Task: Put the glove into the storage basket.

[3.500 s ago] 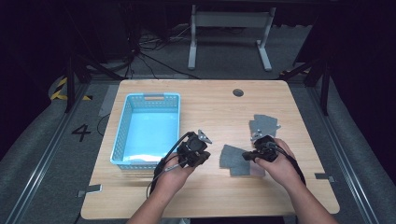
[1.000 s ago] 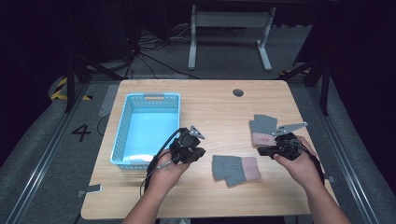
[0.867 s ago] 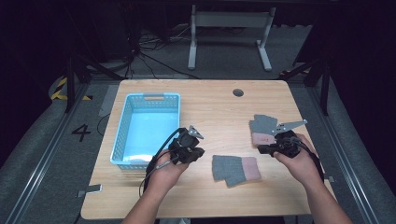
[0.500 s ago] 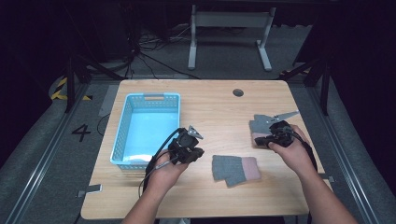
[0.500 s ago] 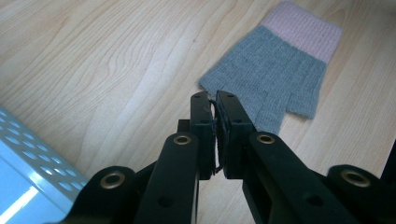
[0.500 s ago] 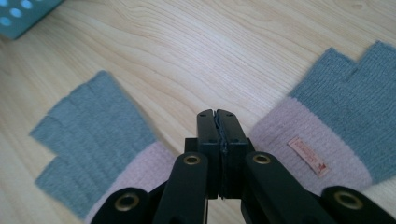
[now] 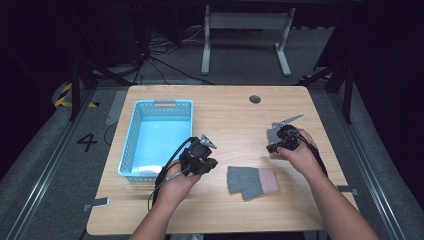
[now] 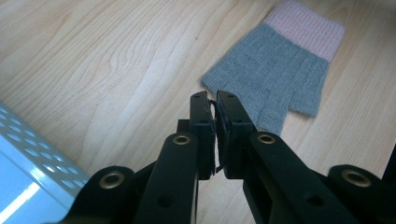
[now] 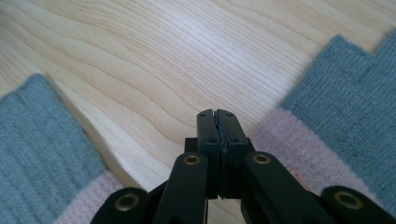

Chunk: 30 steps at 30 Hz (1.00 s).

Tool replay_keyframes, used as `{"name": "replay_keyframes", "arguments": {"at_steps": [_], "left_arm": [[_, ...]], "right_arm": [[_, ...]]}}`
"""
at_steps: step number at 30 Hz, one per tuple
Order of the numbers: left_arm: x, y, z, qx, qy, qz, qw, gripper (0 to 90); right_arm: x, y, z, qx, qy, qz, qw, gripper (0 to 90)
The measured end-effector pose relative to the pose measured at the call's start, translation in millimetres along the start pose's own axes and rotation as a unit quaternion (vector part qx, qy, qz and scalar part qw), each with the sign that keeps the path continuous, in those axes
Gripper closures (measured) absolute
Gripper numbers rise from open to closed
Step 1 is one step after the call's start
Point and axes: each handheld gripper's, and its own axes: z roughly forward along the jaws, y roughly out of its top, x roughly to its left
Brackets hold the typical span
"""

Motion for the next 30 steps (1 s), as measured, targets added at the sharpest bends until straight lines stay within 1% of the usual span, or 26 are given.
{"name": "replay_keyframes", "arguments": {"at_steps": [8,13,22,30], "left_arm": [[0.3,-0.1,-0.4,-0.001,0.001,-0.001,1.0000,85.3],[0.2,-0.2,-1.1,-0.002,0.001,-0.002,1.0000,85.3],[-1.0,2.1,0.7,-0.001,-0.001,0.003,1.0000,85.2],[-1.5,4.0,2.2,0.004,-0.003,0.008,1.0000,84.8]], "right_arm": [[-3.4,-0.8,6.1,0.011,-0.006,0.004,0.9999,90.0],[-6.2,-4.2,5.9,0.017,-0.009,0.007,0.9998,90.0],[-16.0,-23.0,-2.7,0.023,-0.015,0.027,0.9993,90.0],[-24.1,-35.5,-9.8,0.025,-0.021,0.038,0.9987,90.0]]}}
